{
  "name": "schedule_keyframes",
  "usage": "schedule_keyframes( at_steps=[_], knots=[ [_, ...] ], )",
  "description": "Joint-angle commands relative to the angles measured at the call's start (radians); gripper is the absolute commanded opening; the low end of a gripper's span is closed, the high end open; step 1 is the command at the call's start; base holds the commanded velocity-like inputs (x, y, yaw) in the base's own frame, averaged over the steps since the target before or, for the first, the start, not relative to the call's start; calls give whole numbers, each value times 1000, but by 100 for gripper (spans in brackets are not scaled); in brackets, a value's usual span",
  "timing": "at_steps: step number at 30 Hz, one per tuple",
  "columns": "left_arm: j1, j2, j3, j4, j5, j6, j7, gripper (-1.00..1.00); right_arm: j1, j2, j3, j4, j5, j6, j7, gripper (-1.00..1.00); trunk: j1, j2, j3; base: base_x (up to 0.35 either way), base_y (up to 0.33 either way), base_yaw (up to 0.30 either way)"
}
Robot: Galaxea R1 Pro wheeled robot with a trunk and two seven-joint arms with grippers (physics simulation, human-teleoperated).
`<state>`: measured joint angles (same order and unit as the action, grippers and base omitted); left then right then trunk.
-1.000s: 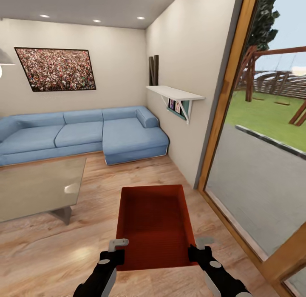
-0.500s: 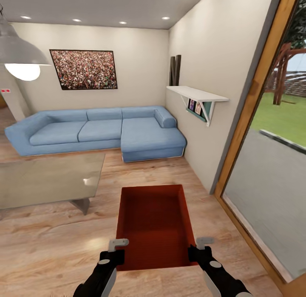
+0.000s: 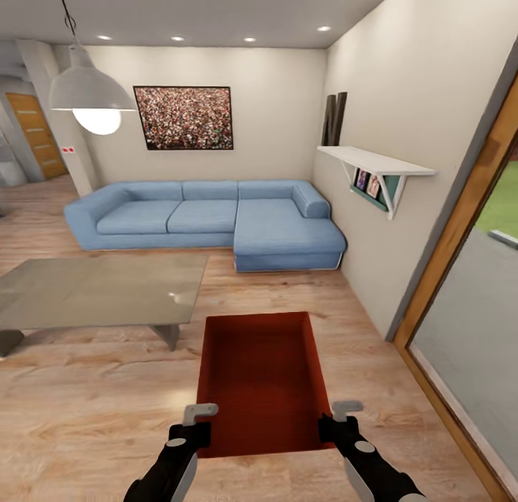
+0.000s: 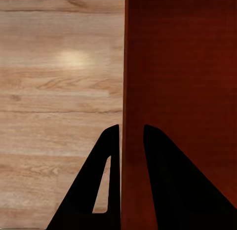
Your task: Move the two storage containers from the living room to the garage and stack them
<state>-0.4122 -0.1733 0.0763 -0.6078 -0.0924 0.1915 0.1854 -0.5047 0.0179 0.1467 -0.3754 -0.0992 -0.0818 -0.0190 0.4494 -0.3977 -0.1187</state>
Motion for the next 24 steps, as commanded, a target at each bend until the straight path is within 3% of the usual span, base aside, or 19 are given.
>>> schedule_keyframes(
  at_steps=[1, 18, 24],
  knots=[
    [-1, -1, -3, -4, -18, 6, 2, -100, -2, -7, 5, 4, -14, -4, -3, -100, 1, -2, -2, 0, 0, 293],
    [-1, -1, -3, -5, -18, 6, 2, -100, -2, -7, 4, 4, -14, -4, -3, -100, 1, -2, -2, 0, 1, 293],
    [-1, -1, -3, -4, -18, 6, 2, -100, -2, -7, 5, 4, -14, -4, -3, -100, 1, -2, -2, 0, 189, 293]
  ],
)
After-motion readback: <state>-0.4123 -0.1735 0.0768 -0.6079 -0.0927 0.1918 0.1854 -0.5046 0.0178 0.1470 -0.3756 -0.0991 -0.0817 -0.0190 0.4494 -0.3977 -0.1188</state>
